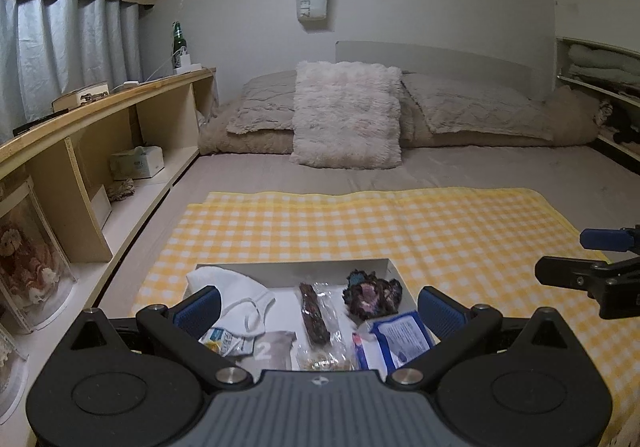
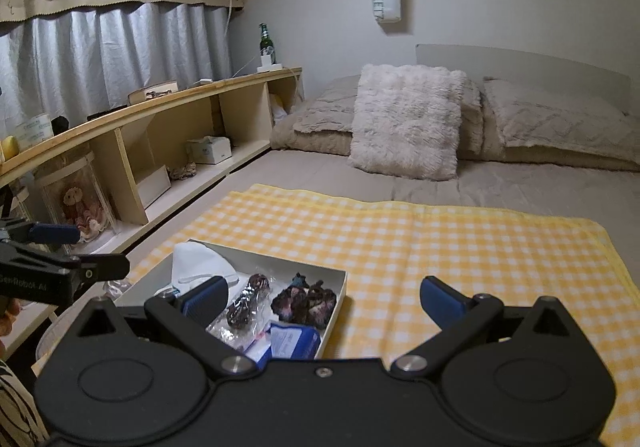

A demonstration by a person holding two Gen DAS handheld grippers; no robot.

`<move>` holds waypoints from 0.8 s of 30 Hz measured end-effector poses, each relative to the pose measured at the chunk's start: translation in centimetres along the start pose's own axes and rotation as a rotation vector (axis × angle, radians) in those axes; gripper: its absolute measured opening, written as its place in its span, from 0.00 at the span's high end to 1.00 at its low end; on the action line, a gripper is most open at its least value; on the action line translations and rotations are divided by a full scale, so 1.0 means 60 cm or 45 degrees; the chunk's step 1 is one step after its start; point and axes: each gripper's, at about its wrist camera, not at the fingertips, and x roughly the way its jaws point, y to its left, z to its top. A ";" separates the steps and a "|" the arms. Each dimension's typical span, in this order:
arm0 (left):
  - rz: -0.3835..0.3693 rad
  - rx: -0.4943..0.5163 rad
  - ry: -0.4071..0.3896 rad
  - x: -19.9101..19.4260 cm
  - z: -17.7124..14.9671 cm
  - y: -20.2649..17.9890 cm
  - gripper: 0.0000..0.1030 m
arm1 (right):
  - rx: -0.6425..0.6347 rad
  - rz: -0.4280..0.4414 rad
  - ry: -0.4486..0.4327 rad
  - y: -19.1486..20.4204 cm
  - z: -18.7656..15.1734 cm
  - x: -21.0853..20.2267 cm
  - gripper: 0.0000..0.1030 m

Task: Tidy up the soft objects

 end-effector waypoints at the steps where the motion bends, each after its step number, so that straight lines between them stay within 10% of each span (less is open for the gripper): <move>1: -0.002 0.006 -0.002 -0.003 -0.006 -0.002 0.00 | 0.009 -0.006 -0.002 0.001 -0.008 -0.004 0.00; 24: 0.004 0.070 0.015 -0.031 -0.087 -0.028 0.00 | -0.094 -0.132 -0.032 0.029 -0.090 -0.042 0.00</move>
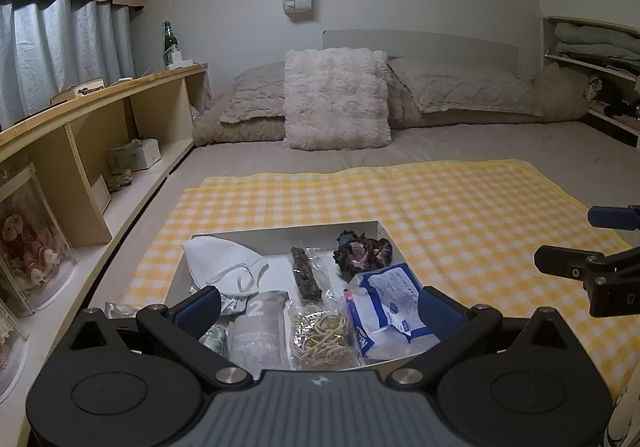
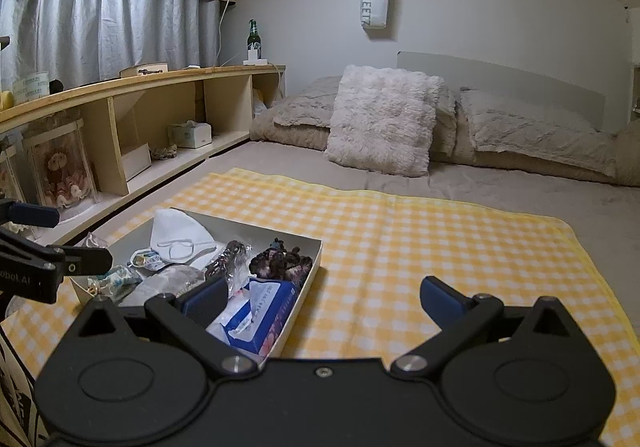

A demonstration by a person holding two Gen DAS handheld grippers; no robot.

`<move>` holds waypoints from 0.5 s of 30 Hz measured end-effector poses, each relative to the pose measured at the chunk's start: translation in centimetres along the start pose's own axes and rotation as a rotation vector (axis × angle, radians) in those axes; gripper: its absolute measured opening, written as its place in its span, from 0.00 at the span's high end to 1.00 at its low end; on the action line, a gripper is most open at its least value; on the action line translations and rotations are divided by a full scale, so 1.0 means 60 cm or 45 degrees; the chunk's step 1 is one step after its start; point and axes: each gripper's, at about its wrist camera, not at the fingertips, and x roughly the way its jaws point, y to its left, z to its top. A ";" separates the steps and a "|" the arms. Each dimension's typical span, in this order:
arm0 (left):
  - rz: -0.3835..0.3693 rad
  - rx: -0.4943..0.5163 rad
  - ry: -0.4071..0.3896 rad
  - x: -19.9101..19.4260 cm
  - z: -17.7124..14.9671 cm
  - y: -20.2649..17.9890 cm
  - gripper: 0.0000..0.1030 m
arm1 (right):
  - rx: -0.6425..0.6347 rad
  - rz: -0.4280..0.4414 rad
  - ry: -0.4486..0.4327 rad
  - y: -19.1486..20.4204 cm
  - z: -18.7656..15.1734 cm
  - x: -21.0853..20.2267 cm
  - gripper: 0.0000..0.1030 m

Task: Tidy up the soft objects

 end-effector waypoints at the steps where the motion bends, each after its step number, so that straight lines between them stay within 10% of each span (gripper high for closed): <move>1: -0.003 0.001 -0.001 -0.001 -0.001 -0.001 0.00 | -0.002 -0.002 -0.002 0.000 -0.001 -0.001 0.00; 15: -0.028 0.010 0.014 0.003 -0.009 -0.010 0.00 | 0.007 -0.014 -0.015 -0.005 -0.005 -0.008 0.00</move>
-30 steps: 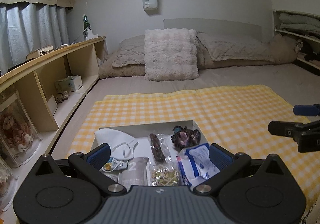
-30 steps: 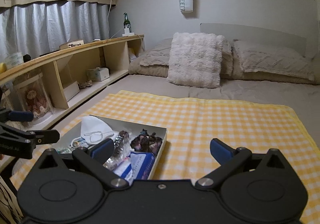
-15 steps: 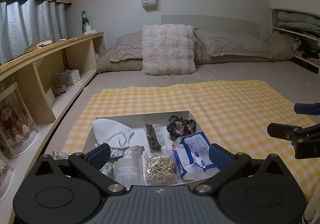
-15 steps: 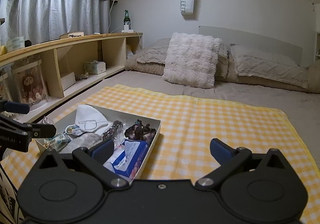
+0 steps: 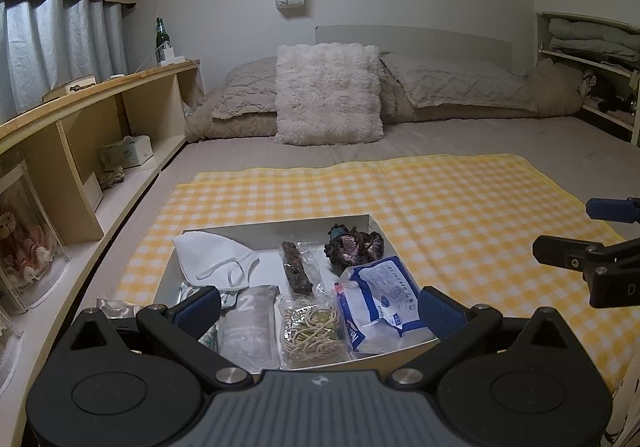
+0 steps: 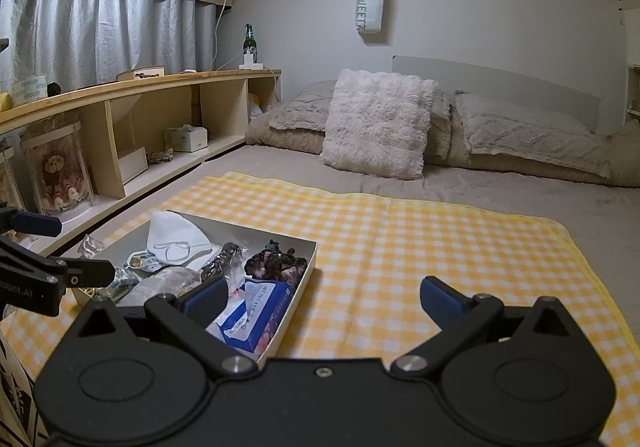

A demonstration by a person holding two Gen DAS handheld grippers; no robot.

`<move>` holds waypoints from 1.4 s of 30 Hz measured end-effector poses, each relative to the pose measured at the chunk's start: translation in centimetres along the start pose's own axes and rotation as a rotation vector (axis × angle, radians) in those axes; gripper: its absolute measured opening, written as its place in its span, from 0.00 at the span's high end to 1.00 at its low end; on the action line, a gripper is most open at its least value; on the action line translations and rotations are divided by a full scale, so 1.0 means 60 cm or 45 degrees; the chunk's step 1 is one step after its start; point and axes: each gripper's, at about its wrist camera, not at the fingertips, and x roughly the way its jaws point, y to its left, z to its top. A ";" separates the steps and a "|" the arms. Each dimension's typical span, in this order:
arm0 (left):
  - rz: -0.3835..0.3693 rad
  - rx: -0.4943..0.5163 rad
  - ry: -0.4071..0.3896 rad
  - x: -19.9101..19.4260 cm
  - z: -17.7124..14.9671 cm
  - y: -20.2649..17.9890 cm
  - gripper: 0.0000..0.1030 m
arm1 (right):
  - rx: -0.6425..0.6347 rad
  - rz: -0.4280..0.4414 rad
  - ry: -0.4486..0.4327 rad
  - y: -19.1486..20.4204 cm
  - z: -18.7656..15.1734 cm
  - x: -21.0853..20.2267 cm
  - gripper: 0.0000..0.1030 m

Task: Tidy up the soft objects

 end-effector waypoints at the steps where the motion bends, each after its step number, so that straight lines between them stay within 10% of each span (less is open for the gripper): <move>1: -0.002 0.000 0.001 0.000 0.000 0.000 0.00 | -0.001 0.001 0.001 0.000 0.000 0.000 0.00; 42: -0.004 0.003 -0.003 -0.001 0.001 0.006 0.00 | -0.022 -0.004 0.003 0.006 -0.002 -0.002 0.00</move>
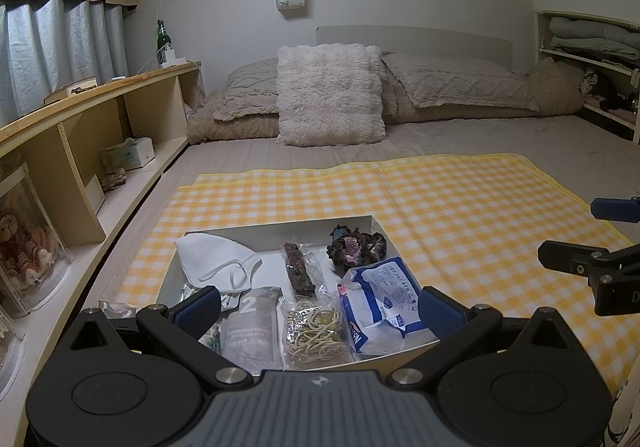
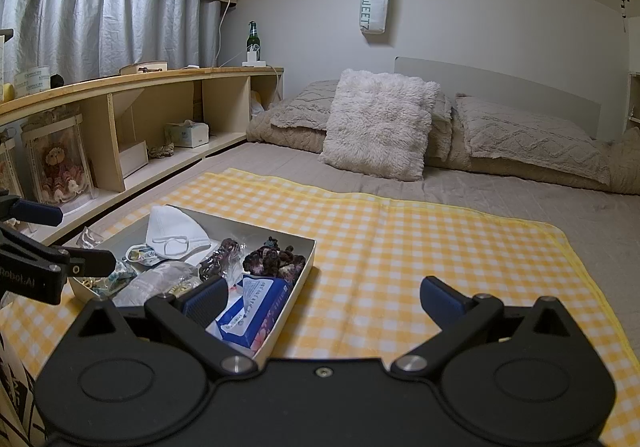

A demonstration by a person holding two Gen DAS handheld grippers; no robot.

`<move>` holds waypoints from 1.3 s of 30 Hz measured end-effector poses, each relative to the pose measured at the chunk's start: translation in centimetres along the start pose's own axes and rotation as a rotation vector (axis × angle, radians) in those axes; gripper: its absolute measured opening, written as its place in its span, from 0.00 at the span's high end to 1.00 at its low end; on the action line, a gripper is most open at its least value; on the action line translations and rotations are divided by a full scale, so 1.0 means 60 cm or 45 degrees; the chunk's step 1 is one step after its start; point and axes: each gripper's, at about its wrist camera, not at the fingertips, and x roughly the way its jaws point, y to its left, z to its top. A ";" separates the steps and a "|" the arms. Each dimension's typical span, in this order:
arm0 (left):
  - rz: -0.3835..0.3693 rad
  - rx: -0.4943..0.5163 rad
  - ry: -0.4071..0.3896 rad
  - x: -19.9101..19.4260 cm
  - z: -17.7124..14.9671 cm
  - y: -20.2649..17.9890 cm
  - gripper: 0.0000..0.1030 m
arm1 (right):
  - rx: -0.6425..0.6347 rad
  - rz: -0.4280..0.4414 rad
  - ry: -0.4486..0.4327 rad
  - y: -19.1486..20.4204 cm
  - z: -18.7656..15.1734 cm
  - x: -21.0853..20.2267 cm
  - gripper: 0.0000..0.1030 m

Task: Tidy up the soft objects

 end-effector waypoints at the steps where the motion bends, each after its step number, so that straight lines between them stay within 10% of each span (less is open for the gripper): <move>1: 0.001 0.000 0.000 0.000 0.000 0.001 0.00 | 0.000 0.000 -0.001 0.000 0.000 0.000 0.00; 39: 0.029 0.003 -0.012 0.000 0.001 0.004 0.00 | -0.003 0.001 0.001 -0.003 -0.001 0.001 0.00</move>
